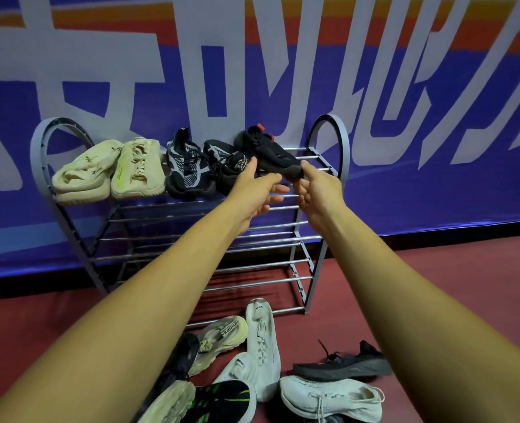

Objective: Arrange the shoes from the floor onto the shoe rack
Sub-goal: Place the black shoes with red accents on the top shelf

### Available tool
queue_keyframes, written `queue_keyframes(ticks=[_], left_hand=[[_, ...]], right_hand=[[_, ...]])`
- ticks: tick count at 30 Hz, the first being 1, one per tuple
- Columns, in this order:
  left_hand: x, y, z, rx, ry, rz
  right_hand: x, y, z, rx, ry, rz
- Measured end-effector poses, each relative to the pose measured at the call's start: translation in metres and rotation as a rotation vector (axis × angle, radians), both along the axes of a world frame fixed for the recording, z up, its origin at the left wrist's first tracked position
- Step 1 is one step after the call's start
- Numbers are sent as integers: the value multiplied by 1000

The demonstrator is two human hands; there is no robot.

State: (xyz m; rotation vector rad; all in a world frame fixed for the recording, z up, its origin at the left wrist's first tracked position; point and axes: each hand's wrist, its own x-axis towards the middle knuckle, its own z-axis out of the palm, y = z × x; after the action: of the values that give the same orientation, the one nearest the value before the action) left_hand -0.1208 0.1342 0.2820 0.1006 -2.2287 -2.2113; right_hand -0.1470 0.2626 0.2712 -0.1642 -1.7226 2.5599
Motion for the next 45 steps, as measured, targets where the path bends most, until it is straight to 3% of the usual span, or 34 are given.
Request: queue_keyframes(ticks=[7, 26, 36, 41, 45], left_hand=[[-2, -4, -3, -102, -21, -35], [30, -38, -1, -338, 21, 16], [32, -47, -11, -463, 43, -41], [36, -53, -15, -451, 52, -39], [41, -59, -19, -451, 64, -36]], right_hand=[[-2, -2, -10, 232, -17, 18], [9, -13, -2, 89, -3, -221], [-2, -33, -25, 70, -31, -199], [13, -39, -27, 159, -33, -129], [30, -52, -34, 351, -63, -114]])
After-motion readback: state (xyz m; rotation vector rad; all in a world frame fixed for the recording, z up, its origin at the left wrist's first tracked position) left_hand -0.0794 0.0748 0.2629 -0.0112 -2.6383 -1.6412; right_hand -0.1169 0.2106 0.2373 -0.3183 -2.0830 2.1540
